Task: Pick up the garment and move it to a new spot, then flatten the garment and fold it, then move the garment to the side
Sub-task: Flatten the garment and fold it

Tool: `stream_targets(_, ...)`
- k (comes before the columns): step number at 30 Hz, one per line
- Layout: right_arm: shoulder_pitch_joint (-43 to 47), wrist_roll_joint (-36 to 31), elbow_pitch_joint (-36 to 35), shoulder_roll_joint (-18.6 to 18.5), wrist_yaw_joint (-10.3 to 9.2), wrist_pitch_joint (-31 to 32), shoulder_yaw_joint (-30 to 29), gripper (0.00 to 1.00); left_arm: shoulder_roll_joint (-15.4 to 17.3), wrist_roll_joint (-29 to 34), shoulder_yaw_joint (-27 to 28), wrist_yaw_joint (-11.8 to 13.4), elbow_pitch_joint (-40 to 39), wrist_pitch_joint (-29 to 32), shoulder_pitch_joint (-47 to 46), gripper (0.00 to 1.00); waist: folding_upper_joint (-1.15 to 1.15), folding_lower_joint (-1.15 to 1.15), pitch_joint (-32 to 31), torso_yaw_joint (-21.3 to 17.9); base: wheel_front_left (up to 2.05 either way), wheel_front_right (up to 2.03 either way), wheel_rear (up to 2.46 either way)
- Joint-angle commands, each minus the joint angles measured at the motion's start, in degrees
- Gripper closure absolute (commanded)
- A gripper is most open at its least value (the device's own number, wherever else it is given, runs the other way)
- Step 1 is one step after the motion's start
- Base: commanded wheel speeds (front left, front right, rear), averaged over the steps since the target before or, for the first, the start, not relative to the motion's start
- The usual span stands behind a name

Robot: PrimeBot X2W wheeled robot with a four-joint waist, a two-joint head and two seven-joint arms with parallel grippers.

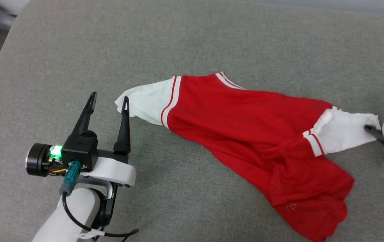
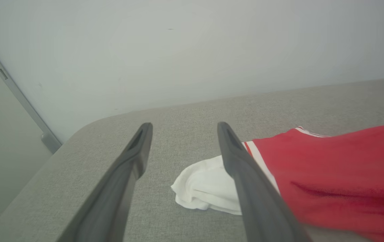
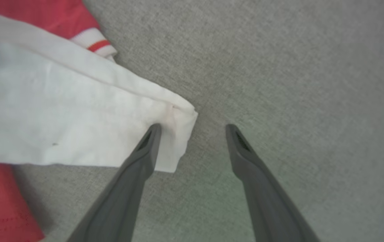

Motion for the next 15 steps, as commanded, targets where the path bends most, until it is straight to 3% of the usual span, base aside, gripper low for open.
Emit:
stream_targets(1,-0.39,-0.01,0.64,0.42,-0.05,-0.08,0.71,0.0,-0.44,0.42,0.35,-0.25,-0.11,-0.12,-0.26,0.0,0.0,0.0,1.38,1.04,0.0,0.0,0.0)
stream_targets(5,0.96,0.46,3.96,0.57,-0.03,0.63,5.62,0.0,-2.31,2.22,1.95,-1.91,0.94,-0.12,-0.9,0.0,0.0,0.0,2.25,1.45,0.0,0.0,0.0)
stream_targets(6,0.94,0.88,4.46,0.47,-0.03,-0.28,6.11,0.55,-2.76,2.62,2.29,-2.33,1.21,-0.12,-0.86,0.0,0.0,0.0,2.29,1.45,0.0,0.0,0.0)
stream_targets(7,0.68,1.18,4.98,0.44,-0.04,-1.38,6.25,0.9,-3.15,3.01,2.74,-2.6,1.43,-0.12,-0.77,0.0,0.0,0.0,2.25,1.37,0.0,0.0,0.0)
stream_targets(8,0.51,1.46,5.24,0.4,-0.07,-2.41,6.5,1.0,-3.43,3.34,3.24,-2.96,1.57,-0.12,-0.52,0.0,0.0,0.0,2.1,1.19,0.0,0.0,0.0)
stream_targets(15,-4.48,1.41,5.1,-0.04,-0.06,-14.19,5.51,1.0,-5.09,5.54,6.28,-4.84,2.56,-0.12,1.7,0.0,0.0,0.0,0.14,-0.45,0.0,0.0,0.0)
